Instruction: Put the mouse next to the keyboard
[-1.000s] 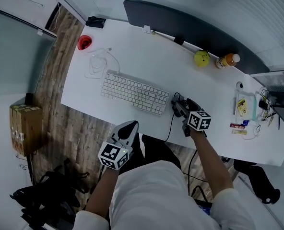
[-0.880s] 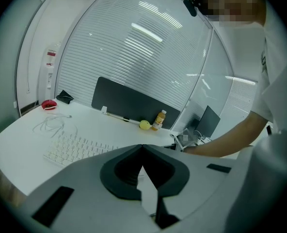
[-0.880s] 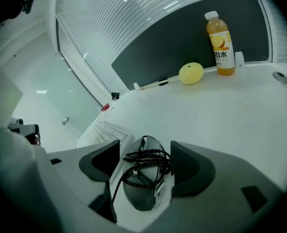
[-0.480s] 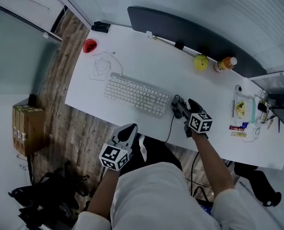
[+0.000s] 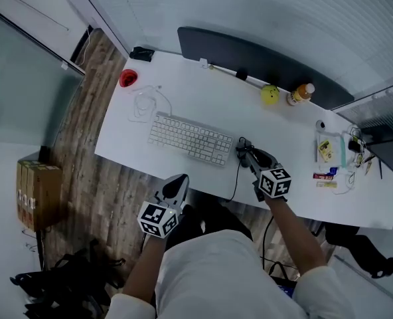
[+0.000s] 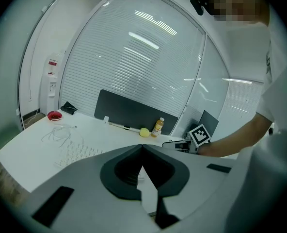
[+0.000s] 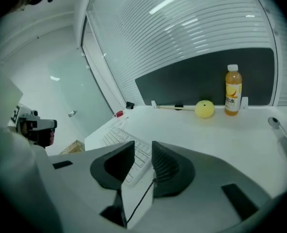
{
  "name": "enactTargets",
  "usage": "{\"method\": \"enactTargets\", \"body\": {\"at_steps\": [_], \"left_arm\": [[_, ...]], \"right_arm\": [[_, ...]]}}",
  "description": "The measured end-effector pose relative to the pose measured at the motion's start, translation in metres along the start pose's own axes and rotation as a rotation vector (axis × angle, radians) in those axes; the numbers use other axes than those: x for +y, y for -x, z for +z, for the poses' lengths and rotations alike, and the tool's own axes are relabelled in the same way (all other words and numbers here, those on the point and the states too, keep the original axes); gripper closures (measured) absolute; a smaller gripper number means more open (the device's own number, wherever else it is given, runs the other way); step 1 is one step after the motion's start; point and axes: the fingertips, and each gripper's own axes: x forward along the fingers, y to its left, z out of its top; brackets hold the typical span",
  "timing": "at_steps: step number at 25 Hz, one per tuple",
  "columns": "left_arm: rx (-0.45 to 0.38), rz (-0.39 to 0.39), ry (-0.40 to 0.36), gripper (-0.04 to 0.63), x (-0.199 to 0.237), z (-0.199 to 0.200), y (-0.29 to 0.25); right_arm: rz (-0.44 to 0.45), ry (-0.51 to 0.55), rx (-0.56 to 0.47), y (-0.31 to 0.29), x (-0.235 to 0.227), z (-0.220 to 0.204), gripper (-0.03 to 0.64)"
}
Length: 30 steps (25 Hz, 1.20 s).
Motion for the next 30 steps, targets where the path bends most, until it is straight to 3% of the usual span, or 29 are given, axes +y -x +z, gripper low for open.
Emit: {"method": "enactTargets", "body": {"at_steps": [3, 8, 14, 19, 25, 30], "left_arm": [[-0.032, -0.010, -0.016, 0.578, -0.001, 0.006, 0.012], [-0.047, -0.038, -0.042, 0.578, -0.007, 0.002, 0.043], [-0.075, -0.067, -0.071, 0.578, -0.013, -0.004, 0.083], [-0.094, -0.087, -0.091, 0.578, -0.023, -0.009, 0.116], [-0.095, -0.109, -0.098, 0.578, -0.041, -0.013, 0.149], [-0.104, -0.127, -0.129, 0.578, -0.056, -0.014, 0.165]], "right_arm": [[-0.003, 0.049, -0.033, 0.017, 0.022, 0.007, 0.538], [-0.017, 0.079, -0.074, 0.047, 0.058, 0.007, 0.569], [-0.033, 0.152, -0.113, 0.085, 0.104, 0.002, 0.581], [-0.098, 0.224, -0.092, 0.117, 0.133, -0.015, 0.583], [-0.170, 0.220, -0.127, 0.163, 0.154, -0.030, 0.583], [-0.162, 0.242, -0.168, 0.195, 0.174, -0.033, 0.582]]}}
